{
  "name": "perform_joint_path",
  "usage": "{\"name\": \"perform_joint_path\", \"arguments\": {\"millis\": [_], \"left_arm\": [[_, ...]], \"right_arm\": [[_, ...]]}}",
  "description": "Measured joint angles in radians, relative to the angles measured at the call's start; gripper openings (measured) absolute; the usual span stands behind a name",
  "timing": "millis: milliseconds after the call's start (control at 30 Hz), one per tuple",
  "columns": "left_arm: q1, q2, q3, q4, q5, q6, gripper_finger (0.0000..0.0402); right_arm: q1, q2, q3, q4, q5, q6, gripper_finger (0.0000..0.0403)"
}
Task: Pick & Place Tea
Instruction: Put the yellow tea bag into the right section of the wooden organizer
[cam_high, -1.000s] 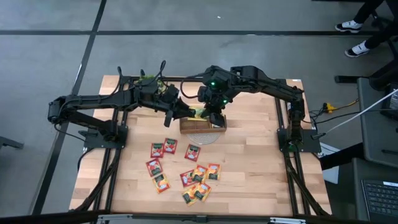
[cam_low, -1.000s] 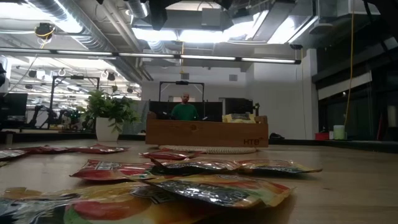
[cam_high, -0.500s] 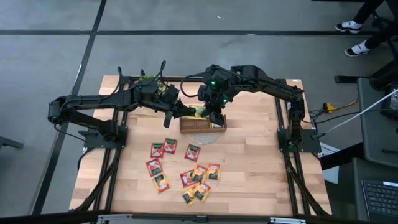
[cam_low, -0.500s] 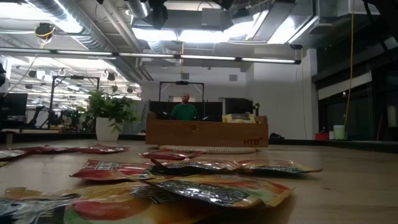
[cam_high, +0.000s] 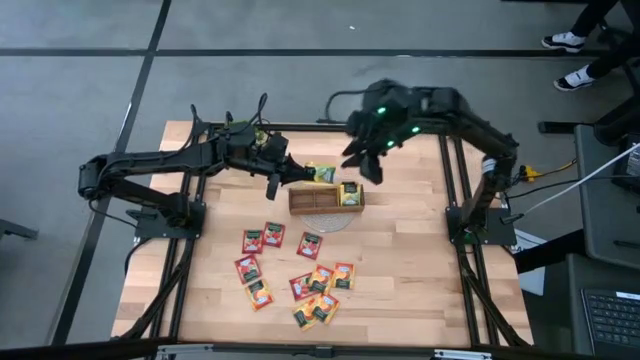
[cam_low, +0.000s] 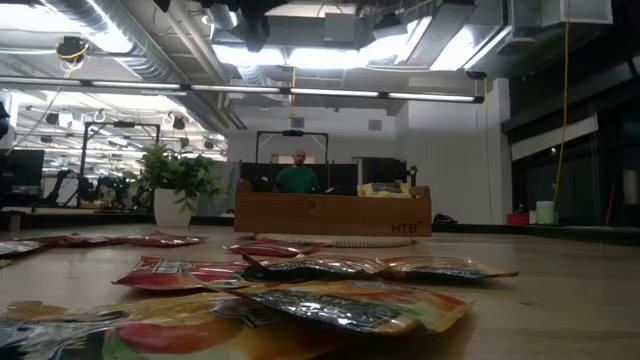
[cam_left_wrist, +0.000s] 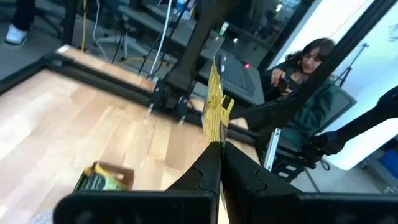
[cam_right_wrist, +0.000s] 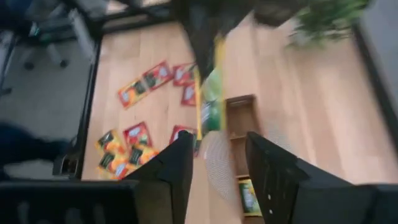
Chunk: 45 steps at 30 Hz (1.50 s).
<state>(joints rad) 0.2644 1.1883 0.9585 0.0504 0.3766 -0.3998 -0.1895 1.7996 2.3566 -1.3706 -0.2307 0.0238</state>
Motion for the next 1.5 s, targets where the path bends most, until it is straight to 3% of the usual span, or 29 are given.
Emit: {"name": "perform_joint_path", "arguments": {"millis": [167, 367, 800, 1500], "left_arm": [[0.006, 0.072, 0.037, -0.004, 0.023, 0.001, 0.0003], [0.006, 0.218, 0.170, -0.065, 0.087, 0.046, 0.0003], [0.033, 0.461, 0.446, -0.430, 0.123, 0.218, 0.0002], [0.080, 0.745, 0.752, -0.695, 0.124, 0.404, 0.0002]], "right_arm": [[-0.021, -0.070, 0.000, -0.002, 0.108, 0.039, 0.0148], [-0.024, -0.117, 0.000, -0.003, 0.205, 0.052, 0.0148], [-0.024, -0.124, 0.000, -0.086, 0.212, 0.050, 0.0148], [-0.024, -0.123, 0.000, -0.172, 0.212, 0.023, 0.0149]]}}
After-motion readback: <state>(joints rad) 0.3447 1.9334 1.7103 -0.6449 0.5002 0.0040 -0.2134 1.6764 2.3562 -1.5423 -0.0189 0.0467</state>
